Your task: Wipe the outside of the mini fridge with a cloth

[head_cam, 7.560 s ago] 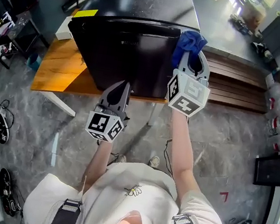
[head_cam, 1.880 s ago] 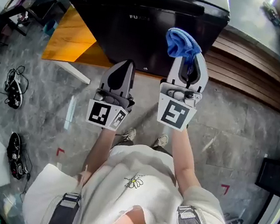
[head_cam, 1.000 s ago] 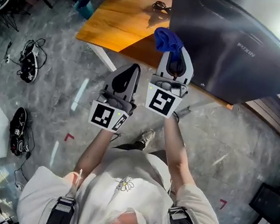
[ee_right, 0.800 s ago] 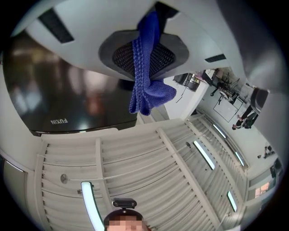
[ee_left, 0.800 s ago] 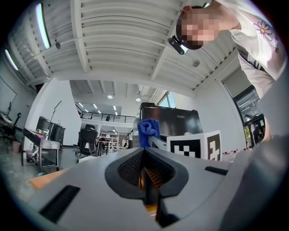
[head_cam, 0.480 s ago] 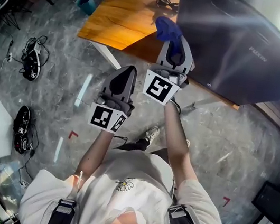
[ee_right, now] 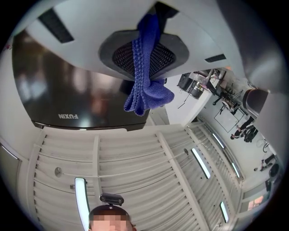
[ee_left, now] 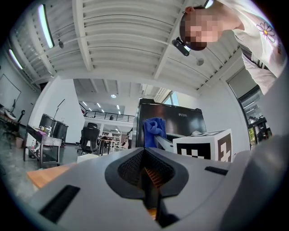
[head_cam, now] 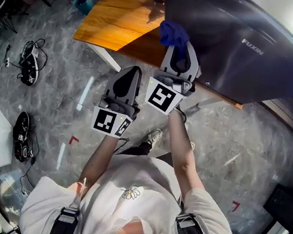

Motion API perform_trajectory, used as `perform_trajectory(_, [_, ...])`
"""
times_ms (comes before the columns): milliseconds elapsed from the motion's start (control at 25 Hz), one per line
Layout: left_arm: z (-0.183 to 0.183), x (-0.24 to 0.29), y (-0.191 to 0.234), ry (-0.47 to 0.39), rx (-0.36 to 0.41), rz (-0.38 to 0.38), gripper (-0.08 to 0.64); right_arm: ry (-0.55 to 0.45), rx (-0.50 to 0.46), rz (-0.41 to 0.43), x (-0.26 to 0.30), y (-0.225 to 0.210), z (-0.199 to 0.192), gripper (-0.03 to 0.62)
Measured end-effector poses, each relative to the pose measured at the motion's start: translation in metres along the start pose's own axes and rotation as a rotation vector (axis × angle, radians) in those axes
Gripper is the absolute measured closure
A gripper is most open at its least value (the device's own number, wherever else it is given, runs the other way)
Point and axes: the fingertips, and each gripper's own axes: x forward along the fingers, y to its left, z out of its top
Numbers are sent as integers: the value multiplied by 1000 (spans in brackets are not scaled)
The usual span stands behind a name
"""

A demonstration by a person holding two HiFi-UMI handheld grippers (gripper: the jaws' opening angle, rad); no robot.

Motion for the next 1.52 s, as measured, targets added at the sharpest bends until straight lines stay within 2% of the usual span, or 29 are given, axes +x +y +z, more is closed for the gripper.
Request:
perform_trajectory(200, [-1,18,-36,-2,-28,-32,555,24,-6,-36,-22,-47,-3,530])
perform_trajectory(360, [5,36,-73,-35,-75,-38,555,29,-18,-52,-42,-86,-8,529])
perform_trajectory(560, [-1,57,-122,-38,-104,-96,555,53,-59,-107,-68,-139,-18,529])
perform_trajectory(840, [-14,92,-197,-32,-129,-173,555,81,-111,-199,-104,-228,-43,529])
perform_trajectory(1040, [-25,110,-257,-29,-134,-208,555,106,-107,-249,-131,-292,-67,529])
perform_trajectory(1240, [-26,111,-271,-22,-131,-209,555,112,-128,-238,-134,-310,-72,530])
perform_trajectory(1520, [-34,109,-268,-20,-136,-156,555,125,-122,-243,-141,-328,-83,530])
